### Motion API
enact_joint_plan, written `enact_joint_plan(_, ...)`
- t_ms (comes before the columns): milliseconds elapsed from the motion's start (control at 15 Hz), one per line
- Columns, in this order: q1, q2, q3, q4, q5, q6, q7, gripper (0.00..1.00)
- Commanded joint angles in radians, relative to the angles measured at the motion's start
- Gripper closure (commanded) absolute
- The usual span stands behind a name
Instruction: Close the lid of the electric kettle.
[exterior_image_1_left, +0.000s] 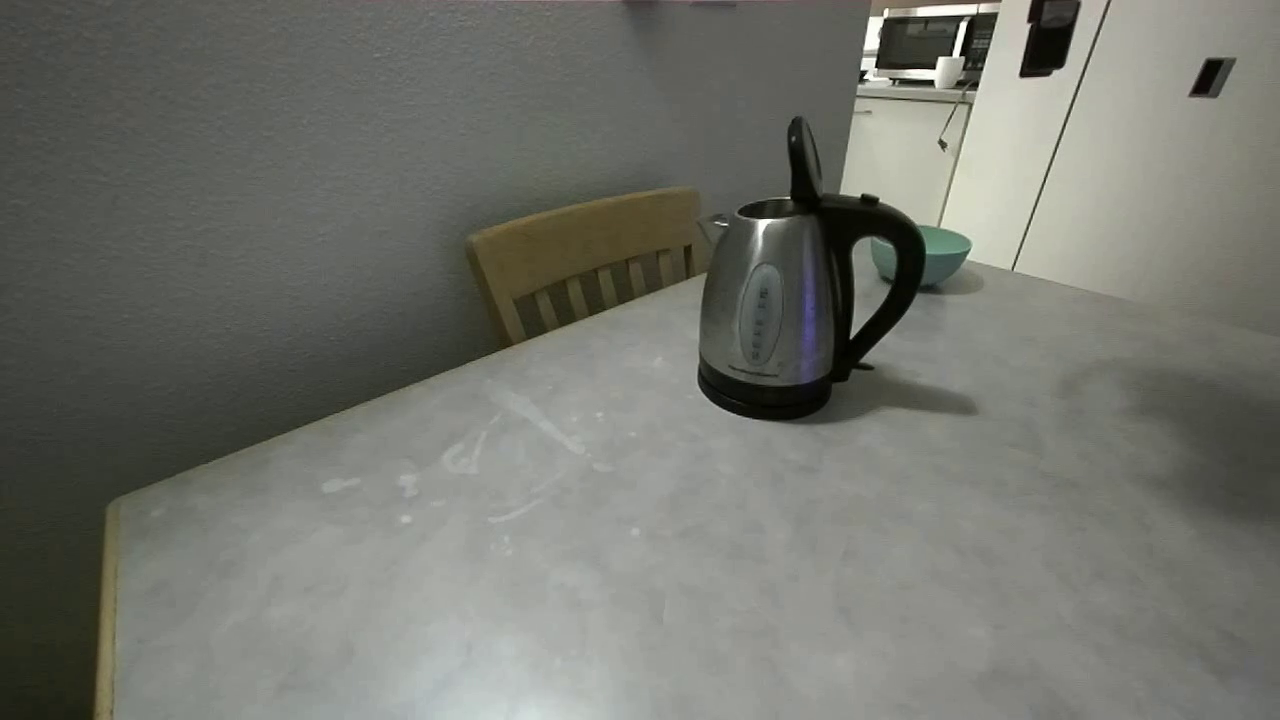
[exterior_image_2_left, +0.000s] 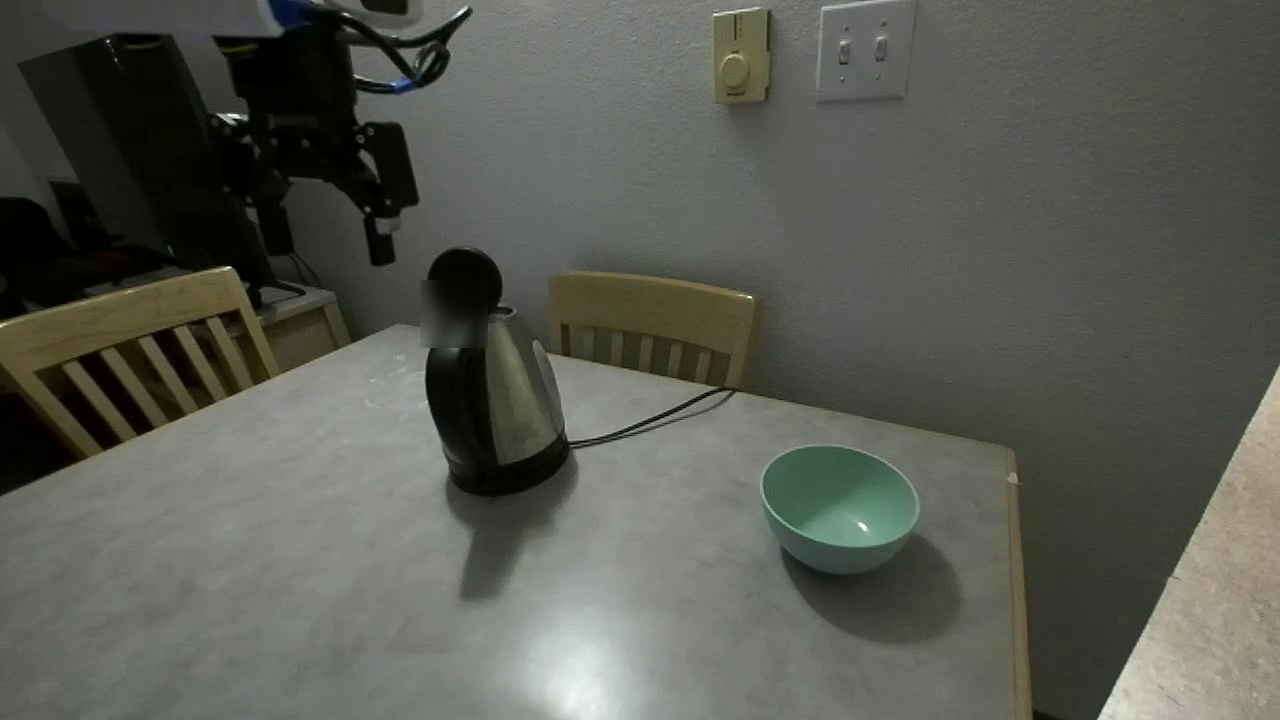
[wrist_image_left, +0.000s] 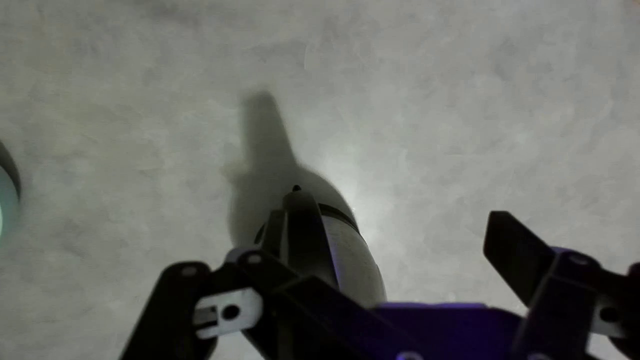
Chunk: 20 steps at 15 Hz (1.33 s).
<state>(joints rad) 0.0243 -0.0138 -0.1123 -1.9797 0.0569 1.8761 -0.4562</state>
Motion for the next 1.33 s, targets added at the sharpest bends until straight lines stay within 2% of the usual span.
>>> enact_joint_plan(0,-0.027,0.017,0.027,0.010,0.000,0.000,0.001,0.00)
enact_joint_plan(267,-0.025,0.009,0.032,0.000,0.000,0.020,-0.015,0.00)
enact_joint_plan(467,-0.032,0.056,0.031,0.009,0.093,0.251,-0.096,0.00)
enact_joint_plan(667,-0.046,0.122,0.037,0.024,0.285,0.431,-0.222,0.00)
enact_joint_plan(733,-0.055,0.143,0.044,0.035,0.345,0.458,-0.274,0.25)
enact_joint_plan(800,-0.066,0.167,0.051,0.047,0.400,0.477,-0.319,0.26)
enact_joint_plan(1000,-0.097,0.221,0.077,0.083,0.494,0.494,-0.405,0.47)
enact_joint_plan(1267,-0.128,0.272,0.113,0.136,0.543,0.482,-0.449,0.75)
